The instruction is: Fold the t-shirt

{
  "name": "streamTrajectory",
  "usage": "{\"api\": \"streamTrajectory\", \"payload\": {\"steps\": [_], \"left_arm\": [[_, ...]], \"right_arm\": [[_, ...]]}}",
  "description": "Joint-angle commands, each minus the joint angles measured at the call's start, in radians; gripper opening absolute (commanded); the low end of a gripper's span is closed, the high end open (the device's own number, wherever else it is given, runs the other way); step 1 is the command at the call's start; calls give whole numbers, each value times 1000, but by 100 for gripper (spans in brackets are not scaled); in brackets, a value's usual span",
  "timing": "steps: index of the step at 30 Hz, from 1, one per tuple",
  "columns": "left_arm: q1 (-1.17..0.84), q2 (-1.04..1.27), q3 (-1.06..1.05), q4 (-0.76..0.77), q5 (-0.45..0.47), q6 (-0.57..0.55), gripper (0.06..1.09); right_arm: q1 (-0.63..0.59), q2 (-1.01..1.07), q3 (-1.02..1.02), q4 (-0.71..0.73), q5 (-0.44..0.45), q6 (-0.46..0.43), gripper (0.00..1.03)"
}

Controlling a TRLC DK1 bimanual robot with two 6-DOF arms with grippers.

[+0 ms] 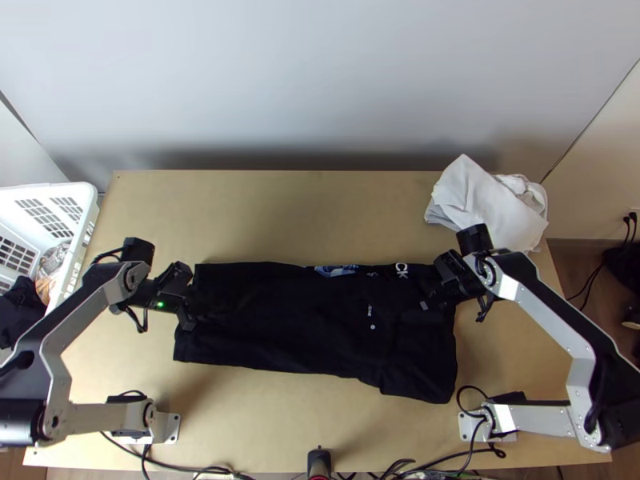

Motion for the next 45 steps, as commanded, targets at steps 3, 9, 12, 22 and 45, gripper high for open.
{"api": "streamTrajectory", "payload": {"steps": [3,9,12,22,45], "left_arm": [[3,143,3,-23,-96,57,9],[-12,205,20,-31,-233,57,10],[6,208,37,-37,-237,58,90],[27,117,148,-224,-253,89,104],[199,-95,80,-520,-311,75,104]], "right_arm": [[-42,65,-27,-6,3,-8,3],[-79,122,-5,-24,16,7,20],[-76,139,25,-104,19,1,99],[-73,7,213,-360,24,33,99],[55,-123,105,-623,-33,197,98]]}}
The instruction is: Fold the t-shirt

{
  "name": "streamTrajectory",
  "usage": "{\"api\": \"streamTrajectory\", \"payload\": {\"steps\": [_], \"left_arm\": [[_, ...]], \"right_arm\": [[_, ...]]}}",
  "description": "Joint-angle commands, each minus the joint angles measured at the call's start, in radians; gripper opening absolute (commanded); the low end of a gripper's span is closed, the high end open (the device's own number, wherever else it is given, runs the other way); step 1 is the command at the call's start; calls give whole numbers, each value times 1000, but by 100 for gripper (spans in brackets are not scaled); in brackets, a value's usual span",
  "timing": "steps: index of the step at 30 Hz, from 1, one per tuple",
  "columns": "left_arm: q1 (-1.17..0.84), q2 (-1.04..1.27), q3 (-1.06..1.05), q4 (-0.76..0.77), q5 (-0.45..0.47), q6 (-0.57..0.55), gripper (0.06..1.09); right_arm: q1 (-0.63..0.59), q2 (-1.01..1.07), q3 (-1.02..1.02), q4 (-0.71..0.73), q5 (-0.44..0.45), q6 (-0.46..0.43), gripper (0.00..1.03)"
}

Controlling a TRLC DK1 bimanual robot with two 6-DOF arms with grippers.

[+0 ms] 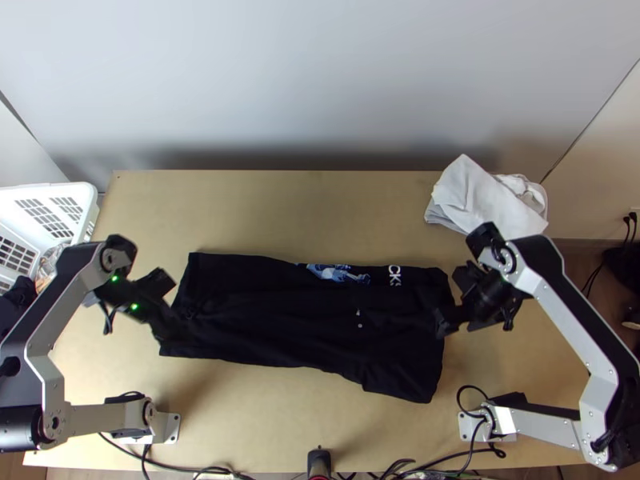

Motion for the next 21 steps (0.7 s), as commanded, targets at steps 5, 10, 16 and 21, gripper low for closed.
{"api": "streamTrajectory", "payload": {"steps": [5,10,16,21], "left_arm": [[224,-242,-255,212,-129,-14,104],[324,-271,-349,261,-179,18,104],[307,-251,-363,267,-178,18,104],[275,-243,-361,278,-175,23,103]], "right_arm": [[32,-57,-127,42,-4,2,98],[32,-65,-138,42,-4,-10,98],[60,-43,-201,51,-12,9,98],[69,-66,-305,152,-27,26,98]]}}
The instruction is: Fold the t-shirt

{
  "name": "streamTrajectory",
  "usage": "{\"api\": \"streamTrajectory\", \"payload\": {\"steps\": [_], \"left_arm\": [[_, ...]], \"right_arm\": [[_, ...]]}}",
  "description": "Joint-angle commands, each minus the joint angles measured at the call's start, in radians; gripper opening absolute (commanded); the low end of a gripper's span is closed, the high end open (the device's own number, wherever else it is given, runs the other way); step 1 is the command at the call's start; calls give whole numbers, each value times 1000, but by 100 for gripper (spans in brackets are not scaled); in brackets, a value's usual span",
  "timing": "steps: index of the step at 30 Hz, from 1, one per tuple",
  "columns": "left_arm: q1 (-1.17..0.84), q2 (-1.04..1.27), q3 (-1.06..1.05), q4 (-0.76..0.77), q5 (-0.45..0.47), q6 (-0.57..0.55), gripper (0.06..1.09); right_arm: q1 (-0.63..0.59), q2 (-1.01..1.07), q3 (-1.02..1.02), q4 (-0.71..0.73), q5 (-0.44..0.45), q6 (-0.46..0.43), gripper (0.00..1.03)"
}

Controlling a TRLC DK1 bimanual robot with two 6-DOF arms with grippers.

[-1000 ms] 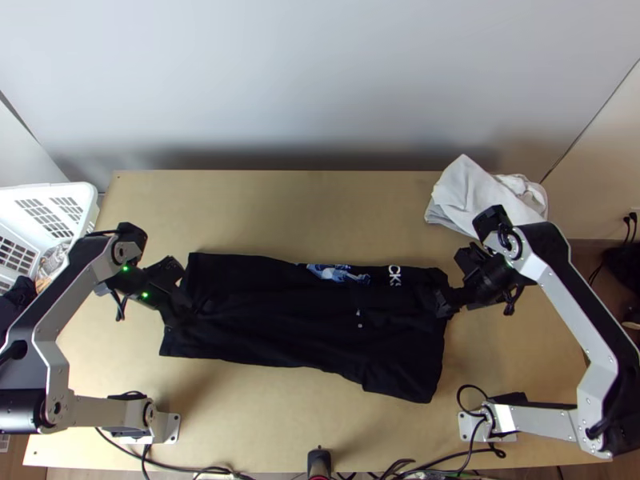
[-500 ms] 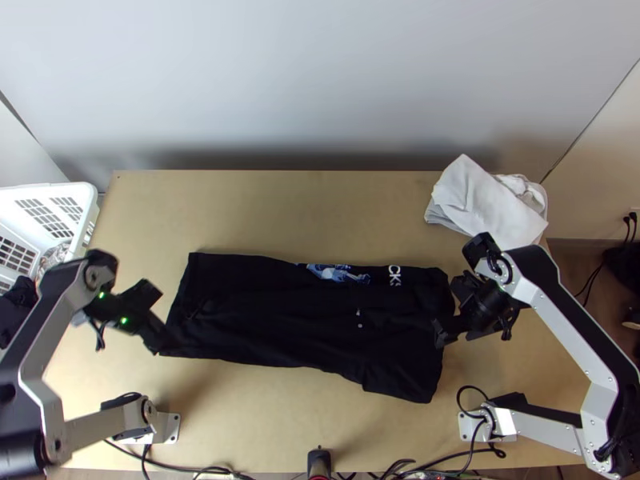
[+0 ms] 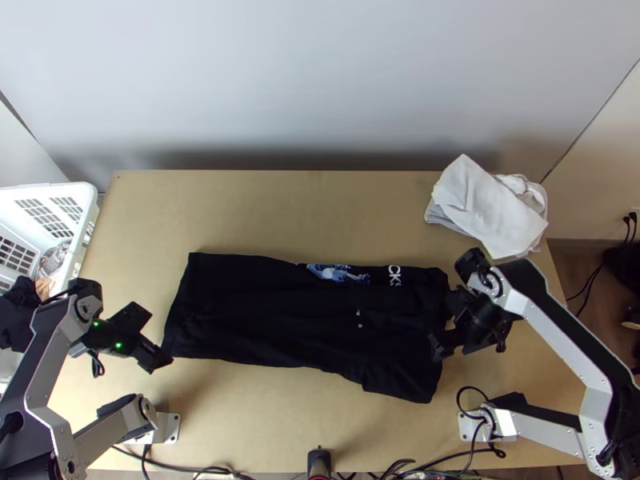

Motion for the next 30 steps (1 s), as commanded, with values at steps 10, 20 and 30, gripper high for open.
{"api": "streamTrajectory", "payload": {"steps": [10,20,30], "left_arm": [[-90,10,-42,31,67,22,78],[-89,-10,-62,57,113,57,9],[-76,-56,-66,43,112,62,9]], "right_arm": [[7,-36,-166,119,-146,139,98],[121,-8,-207,145,-238,181,98],[151,72,-186,193,-287,150,96]]}}
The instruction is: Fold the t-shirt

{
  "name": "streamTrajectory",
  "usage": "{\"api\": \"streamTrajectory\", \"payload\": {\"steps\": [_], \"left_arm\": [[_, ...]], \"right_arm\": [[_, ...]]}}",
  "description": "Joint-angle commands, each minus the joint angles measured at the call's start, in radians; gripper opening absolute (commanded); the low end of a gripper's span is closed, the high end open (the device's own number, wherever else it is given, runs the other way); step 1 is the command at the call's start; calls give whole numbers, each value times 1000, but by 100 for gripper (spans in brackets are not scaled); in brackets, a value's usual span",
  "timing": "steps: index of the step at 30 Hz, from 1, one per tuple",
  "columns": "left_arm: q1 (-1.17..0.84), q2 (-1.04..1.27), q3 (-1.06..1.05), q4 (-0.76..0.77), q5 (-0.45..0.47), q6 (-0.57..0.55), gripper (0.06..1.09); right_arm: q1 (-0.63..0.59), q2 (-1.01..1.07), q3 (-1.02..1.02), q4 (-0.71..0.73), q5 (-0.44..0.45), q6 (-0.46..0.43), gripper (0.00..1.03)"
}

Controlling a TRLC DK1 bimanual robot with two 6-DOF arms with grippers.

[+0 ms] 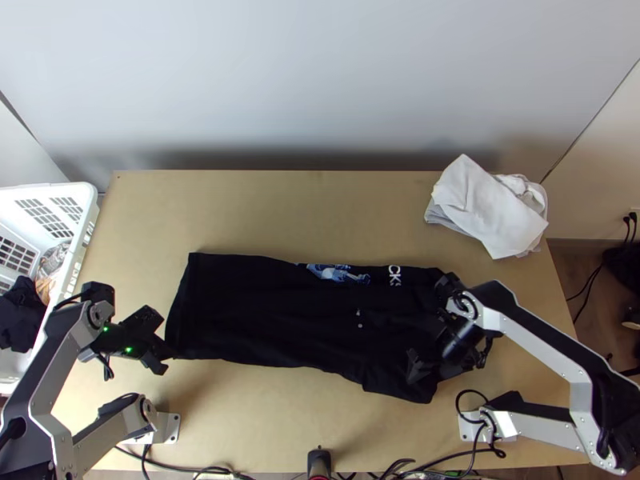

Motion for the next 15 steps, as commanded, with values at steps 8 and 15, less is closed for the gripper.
{"api": "streamTrajectory", "payload": {"steps": [8,15], "left_arm": [[12,-88,0,-30,1,67,9],[-4,-128,92,-74,87,-13,9]], "right_arm": [[167,-135,-6,128,252,120,3],[181,-335,67,167,292,89,3]]}}
